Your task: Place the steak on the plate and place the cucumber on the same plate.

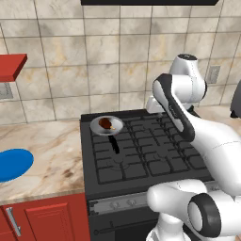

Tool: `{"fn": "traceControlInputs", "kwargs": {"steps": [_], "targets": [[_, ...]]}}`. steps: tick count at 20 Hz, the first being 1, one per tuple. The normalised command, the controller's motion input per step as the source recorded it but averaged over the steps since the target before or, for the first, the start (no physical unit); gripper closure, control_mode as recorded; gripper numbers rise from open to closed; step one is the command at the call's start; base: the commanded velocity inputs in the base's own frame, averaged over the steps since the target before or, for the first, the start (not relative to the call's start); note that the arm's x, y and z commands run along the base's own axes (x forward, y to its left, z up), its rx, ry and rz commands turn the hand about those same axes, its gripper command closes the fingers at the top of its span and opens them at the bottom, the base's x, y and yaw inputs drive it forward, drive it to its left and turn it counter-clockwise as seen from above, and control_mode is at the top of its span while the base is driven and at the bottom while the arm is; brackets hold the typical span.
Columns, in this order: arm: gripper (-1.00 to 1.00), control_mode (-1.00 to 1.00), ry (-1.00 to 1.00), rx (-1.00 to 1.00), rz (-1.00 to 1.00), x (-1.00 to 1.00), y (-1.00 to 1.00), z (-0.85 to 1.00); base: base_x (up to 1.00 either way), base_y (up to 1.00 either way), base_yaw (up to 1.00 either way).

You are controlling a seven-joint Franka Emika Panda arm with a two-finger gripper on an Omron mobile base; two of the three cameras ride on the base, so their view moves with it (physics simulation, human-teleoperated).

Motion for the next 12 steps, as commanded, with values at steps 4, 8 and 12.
{"fn": "traceControlInputs", "kwargs": {"steps": [4,8,12], "targets": [[-1.0,-1.0,0.02,0.0,0.0,0.07,0.17,0.0,0.0,0.0,0.0],[-1.0,-1.0,0.07,0.0,0.0,0.42,0.76,-0.01,0.0,0.0,0.0],[-1.0,-1.0,0.11,-0.01,0.0,0.31,0.56,-0.1,0.0,0.0,0.0]]}}
